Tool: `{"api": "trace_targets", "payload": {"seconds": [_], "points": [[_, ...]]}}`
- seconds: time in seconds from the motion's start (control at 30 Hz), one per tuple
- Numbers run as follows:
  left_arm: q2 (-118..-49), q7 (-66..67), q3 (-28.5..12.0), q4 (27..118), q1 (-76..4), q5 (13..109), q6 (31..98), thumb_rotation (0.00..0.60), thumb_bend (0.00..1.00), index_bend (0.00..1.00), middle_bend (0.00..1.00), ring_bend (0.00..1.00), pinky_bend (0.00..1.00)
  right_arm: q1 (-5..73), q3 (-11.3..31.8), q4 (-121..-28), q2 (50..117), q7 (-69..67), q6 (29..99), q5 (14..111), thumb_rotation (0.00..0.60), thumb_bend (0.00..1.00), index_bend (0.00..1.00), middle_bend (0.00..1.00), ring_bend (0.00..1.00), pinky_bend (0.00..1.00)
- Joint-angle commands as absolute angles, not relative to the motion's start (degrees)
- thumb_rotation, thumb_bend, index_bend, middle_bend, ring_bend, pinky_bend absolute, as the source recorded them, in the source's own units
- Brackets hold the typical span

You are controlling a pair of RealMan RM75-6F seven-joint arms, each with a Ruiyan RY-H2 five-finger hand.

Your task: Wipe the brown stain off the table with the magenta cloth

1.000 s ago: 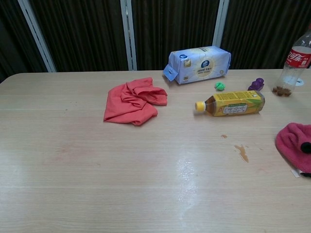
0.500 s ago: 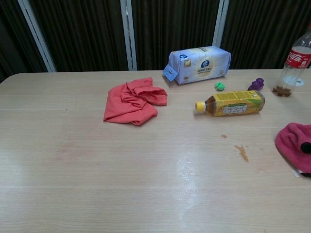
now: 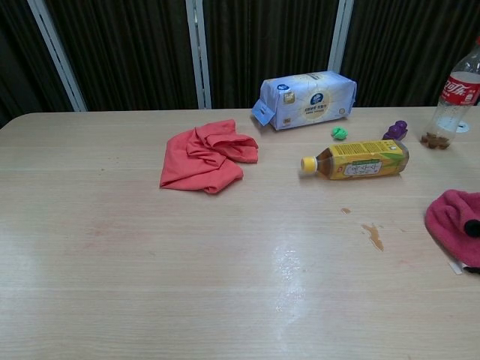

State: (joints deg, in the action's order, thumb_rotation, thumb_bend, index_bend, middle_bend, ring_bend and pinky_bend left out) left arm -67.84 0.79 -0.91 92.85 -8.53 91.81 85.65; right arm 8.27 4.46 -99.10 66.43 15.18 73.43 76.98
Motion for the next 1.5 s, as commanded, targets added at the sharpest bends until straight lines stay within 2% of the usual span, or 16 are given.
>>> {"api": "trace_targets", "payload": {"seconds": [0.03, 0.3, 0.67, 1.27, 1.43, 1.5], "points": [[-67.8, 0.5, -0.9, 92.8, -8.5, 91.9, 85.6, 0.600, 0.00, 0.03, 0.00, 0.00, 0.00, 10.9, 5.9, -98.0, 69.9, 19.5, 70.1, 72.2, 0.600, 0.00, 0.00, 0.00, 0.00, 0.13], [-67.7, 0.0, -0.8, 92.8, -8.7, 91.9, 85.2, 0.600, 0.00, 0.04, 0.00, 0.00, 0.00, 14.4, 8.8, -93.3, 75.5, 24.0, 66.8, 62.1, 0.600, 0.00, 0.05, 0.00, 0.00, 0.13], [-67.7, -0.2, -1.0, 92.7, -9.2, 91.2, 84.3, 0.600, 0.00, 0.04, 0.00, 0.00, 0.00, 18.7, 12.4, -84.7, 80.3, 23.7, 61.4, 50.6, 0.600, 0.01, 0.11, 0.01, 0.00, 0.13], [-67.4, -1.1, -1.2, 93.2, -10.0, 89.4, 81.9, 0.600, 0.00, 0.05, 0.00, 0.00, 0.00, 24.5, 13.1, -71.8, 89.2, 22.0, 54.9, 45.0, 0.600, 0.09, 0.16, 0.06, 0.00, 0.16], [-67.3, -1.2, -1.2, 93.2, -10.1, 89.2, 81.7, 0.600, 0.00, 0.05, 0.00, 0.00, 0.00, 25.2, 13.1, -70.0, 90.9, 21.6, 54.9, 45.0, 0.600, 0.15, 0.21, 0.10, 0.00, 0.20], [-67.3, -1.3, -1.2, 93.3, -10.1, 89.2, 81.6, 0.600, 0.00, 0.05, 0.00, 0.00, 0.00, 25.3, 13.0, -69.3, 91.5, 21.4, 55.2, 45.4, 0.600, 0.21, 0.27, 0.15, 0.05, 0.25]]}}
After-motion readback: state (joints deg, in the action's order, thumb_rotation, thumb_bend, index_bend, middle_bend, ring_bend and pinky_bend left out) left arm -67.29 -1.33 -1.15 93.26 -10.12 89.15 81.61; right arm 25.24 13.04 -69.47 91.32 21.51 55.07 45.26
